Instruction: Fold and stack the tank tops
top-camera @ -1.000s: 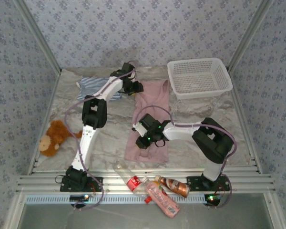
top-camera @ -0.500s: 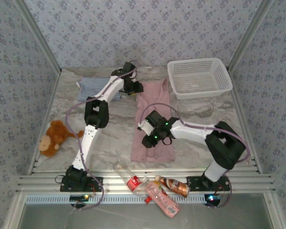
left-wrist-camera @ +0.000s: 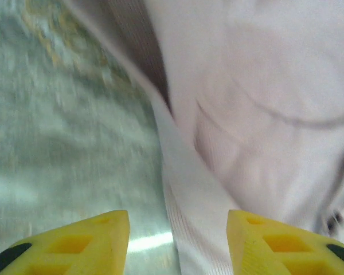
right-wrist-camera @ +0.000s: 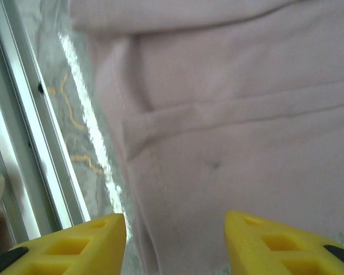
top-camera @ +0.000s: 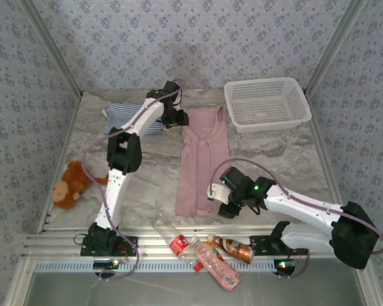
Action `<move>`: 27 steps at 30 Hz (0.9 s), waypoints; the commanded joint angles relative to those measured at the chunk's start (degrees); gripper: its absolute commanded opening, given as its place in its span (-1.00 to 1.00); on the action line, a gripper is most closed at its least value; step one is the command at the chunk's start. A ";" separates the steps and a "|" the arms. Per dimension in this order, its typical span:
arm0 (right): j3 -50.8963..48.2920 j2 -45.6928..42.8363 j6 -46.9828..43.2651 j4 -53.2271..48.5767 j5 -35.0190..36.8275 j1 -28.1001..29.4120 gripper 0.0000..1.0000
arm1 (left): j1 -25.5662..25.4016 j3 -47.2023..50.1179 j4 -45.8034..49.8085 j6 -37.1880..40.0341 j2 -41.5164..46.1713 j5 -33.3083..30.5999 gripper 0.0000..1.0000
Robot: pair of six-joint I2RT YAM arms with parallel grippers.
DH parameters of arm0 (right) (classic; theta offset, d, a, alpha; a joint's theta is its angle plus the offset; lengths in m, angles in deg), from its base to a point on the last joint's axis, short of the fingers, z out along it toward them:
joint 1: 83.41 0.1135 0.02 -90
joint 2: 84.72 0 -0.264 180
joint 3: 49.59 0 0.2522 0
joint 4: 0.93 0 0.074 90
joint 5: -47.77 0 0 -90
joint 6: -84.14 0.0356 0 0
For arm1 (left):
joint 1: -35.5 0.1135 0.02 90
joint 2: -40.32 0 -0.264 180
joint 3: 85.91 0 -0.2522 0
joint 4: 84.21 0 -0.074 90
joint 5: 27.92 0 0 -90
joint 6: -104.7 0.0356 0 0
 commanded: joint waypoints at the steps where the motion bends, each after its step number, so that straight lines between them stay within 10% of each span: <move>1: -1.75 -1.74 -4.05 -2.39 3.97 1.41 0.05 | -2.42 12.89 -0.84 -1.76 14.73 -0.62 -0.03; 13: -3.65 3.09 -4.26 3.69 6.94 4.42 0.06 | -15.24 64.99 -18.64 -22.47 43.81 2.99 -0.03; 27: -3.17 11.38 -3.61 8.93 8.86 6.10 0.03 | -26.69 75.51 -17.63 -29.86 46.79 4.61 -0.04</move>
